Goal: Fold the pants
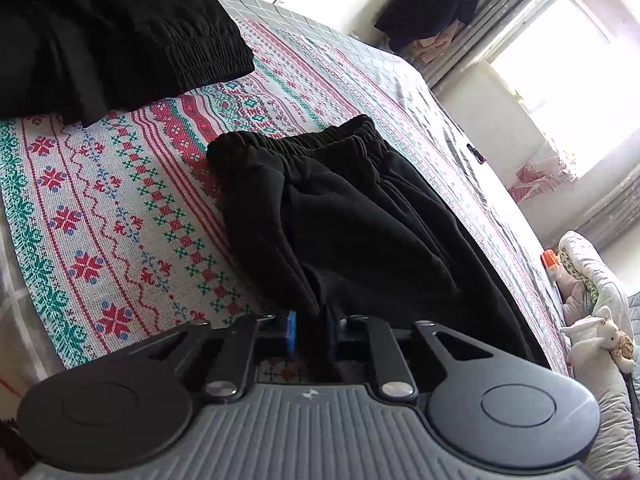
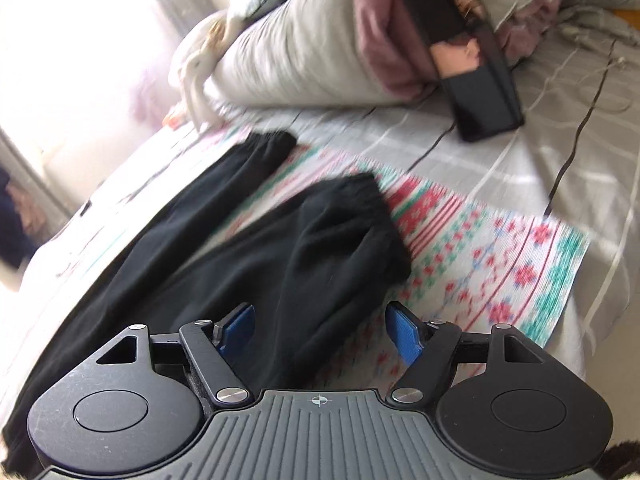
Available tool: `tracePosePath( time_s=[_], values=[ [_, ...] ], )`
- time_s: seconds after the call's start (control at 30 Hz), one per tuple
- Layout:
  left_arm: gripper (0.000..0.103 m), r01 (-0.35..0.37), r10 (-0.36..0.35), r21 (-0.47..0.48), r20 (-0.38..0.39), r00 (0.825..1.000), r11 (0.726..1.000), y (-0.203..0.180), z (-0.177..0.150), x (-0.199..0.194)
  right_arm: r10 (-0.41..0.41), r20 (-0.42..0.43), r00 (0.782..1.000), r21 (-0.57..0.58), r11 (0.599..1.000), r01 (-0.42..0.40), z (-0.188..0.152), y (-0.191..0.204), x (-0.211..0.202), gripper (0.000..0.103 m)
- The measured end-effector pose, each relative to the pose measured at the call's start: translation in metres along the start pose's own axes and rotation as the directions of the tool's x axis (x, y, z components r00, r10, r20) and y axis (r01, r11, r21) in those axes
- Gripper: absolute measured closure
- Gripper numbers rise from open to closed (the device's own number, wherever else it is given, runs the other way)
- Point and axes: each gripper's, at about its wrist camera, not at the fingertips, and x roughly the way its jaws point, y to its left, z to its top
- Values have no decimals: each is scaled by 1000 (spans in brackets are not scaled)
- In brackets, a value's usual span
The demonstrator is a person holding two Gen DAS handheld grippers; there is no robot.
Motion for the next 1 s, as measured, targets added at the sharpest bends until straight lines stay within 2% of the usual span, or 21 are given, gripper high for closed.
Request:
tracePosePath(
  time_s=[0.03, 0.07, 0.13, 0.17, 0.27, 0.33, 0.43, 0.53, 0.67, 0.73, 0.77, 0.83, 0.87, 0.93, 0.97, 1.0],
  values=[
    [77, -9, 9, 8, 11, 1000, 1000, 0, 0, 0, -25, 26, 999, -12, 1000, 25, 4, 0, 7, 51],
    [77, -26, 25, 28, 25, 999, 999, -2, 1, -2, -56, 35, 998, -42, 997, 58, 5, 2, 11, 75],
    [78, -48, 43, 64, 71, 997, 997, -6, 2, -14, -147, 64, 987, -112, 982, 153, 4, 6, 13, 92],
    [78, -50, 43, 76, 101, 994, 996, -8, 4, -25, -170, 89, 981, -137, 974, 181, 3, 8, 7, 94],
    [79, -74, 61, 87, 146, 987, 993, -7, 14, -45, -230, 124, 965, -246, 935, 254, 2, 19, -13, 96],
    [79, -125, 112, 79, 154, 982, 989, 0, 17, -52, -263, 112, 958, -286, 915, 284, 2, 19, -16, 96],
    [79, -156, 153, 29, 96, 984, 987, 17, 20, -52, -322, 95, 942, -315, 888, 336, -2, 12, -19, 96],
    [79, -176, 176, 59, 17, 984, 983, 23, 16, -40, -371, 60, 927, -386, 848, 364, -10, 12, -9, 96],
    [76, -195, 195, 91, 19, 981, 977, 23, 16, -43, -400, 78, 913, -402, 825, 396, -14, 11, -5, 93],
    [64, -230, 227, 104, 32, 973, 968, 22, 17, -46, -420, 99, 902, -414, 807, 421, -13, 14, -8, 92],
    [63, -243, 241, 109, 32, 970, 964, 21, 18, -46, -431, 107, 896, -421, 797, 433, -12, 16, -9, 92],
    [55, -265, 263, 120, 31, 964, 957, 21, 19, -45, -491, 167, 855, -430, 744, 511, -12, 19, -9, 91],
    [50, -282, 279, 130, 41, 959, 951, 19, 18, -47, -502, 183, 845, -430, 732, 528, -11, 19, -10, 87],
    [41, -295, 289, 152, 60, 955, 943, 13, 18, -54, -492, 186, 851, -419, 743, 521, -8, 20, -16, 77],
    [39, -285, 278, 167, 63, 959, 944, 10, 18, -57, -488, 201, 849, -419, 741, 525, -7, 22, -19, 65],
    [30, -260, 253, 186, 62, 965, 947, 7, 18, -61, -482, 226, 846, -424, 733, 532, -7, 26, -23, 57]
  ],
)
